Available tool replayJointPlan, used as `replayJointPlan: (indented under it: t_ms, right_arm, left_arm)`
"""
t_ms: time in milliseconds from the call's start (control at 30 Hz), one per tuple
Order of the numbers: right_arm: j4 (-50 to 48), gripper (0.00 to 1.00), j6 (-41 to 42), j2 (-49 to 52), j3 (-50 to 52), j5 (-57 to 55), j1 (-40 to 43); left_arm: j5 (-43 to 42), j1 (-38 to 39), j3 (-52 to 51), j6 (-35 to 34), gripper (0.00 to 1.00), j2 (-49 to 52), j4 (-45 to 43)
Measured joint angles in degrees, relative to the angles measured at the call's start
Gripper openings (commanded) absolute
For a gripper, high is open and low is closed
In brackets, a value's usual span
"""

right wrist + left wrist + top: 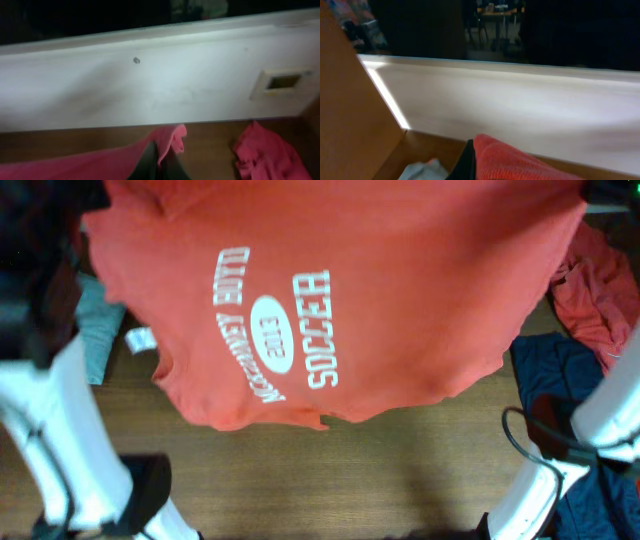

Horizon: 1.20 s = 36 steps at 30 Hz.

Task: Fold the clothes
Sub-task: 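Lift the shirt by both shoulders with both grippers to hang it, then swing the hanging shirt forward and lay it flat across the table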

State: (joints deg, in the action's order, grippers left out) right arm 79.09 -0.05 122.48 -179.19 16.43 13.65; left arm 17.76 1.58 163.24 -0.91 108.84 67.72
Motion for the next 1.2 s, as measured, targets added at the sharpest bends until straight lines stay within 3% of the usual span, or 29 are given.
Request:
replayJointPlan:
  t_ms: [300,467,567,733,1200]
  right_arm:
    - [-23.02,0.04,0.94,12.7,0.76,0.22,-4.79]
    - [-34.21,0.04,1.62,13.35,0.9,0.2,-5.97]
    - [-35.76,0.04,1.73,13.35,0.92,0.17,-5.92]
    - [-31.91,0.04,1.79,13.35,1.11,0.15,-5.92]
    - [-10.27,0.04,1.75,13.35,9.35,0.13,-5.92]
  left_arm:
    - [-6.82,-3.87,-0.24,0.0,0.0,16.15,-24.48]
    - [-9.7,-4.61,-0.55,0.0,0.0,18.18,-35.28]
    - [-11.47,-4.61,-0.39,0.0,0.0,17.92,-38.82]
    - [-13.11,-4.61,-0.37,0.02,0.0,17.9,-35.15]
    - [-13.81,-4.61,-4.57,0.0,0.0,18.03,-4.42]
